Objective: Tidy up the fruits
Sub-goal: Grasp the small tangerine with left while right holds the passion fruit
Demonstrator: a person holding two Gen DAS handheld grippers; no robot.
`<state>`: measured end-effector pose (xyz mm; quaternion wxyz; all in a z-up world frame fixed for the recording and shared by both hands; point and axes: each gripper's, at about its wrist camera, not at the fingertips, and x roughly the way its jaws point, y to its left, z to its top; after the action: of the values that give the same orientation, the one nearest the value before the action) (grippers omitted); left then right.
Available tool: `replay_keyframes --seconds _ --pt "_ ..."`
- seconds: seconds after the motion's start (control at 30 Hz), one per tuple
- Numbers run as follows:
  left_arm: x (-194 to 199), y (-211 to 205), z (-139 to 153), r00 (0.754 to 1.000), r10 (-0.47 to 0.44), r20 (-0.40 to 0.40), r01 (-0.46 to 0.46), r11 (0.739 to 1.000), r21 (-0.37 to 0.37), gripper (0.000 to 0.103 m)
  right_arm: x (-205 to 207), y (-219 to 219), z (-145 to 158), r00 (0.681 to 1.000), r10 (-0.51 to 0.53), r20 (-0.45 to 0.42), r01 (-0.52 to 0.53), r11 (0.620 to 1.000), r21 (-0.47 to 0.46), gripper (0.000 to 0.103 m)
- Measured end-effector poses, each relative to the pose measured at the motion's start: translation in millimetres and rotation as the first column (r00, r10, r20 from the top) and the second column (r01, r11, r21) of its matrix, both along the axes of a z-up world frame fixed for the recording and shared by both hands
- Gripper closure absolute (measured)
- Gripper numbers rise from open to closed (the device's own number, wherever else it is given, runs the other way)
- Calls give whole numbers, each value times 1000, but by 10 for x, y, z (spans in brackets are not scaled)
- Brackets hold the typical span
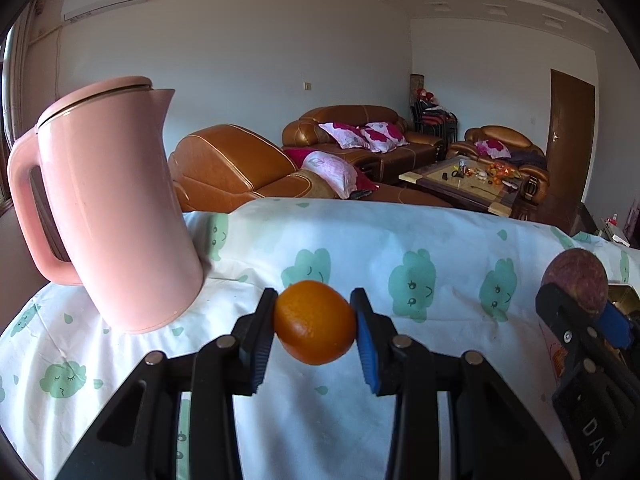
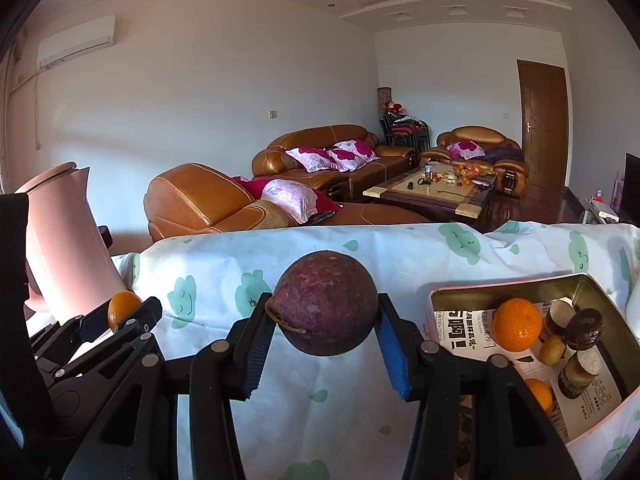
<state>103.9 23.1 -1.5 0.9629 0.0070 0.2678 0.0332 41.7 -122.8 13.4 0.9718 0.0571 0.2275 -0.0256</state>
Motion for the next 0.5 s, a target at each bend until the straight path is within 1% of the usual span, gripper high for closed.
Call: replay_keyframes --seconds 0.2,0.4,0.5 --pt "-215 -59 6 1000 0 10 0 1000 -2 64 -188 -66 8 1000 -8 -5 8 1000 -6 51" --pt "-420 -208 24 999 -30 19 30 1000 8 64 -392 -171 0 1000 -11 -23 11 1000 7 51" --pt "-527 -298 26 999 -47 18 47 999 0 64 -498 -252 5 1000 -12 -28 12 1000 12 51"
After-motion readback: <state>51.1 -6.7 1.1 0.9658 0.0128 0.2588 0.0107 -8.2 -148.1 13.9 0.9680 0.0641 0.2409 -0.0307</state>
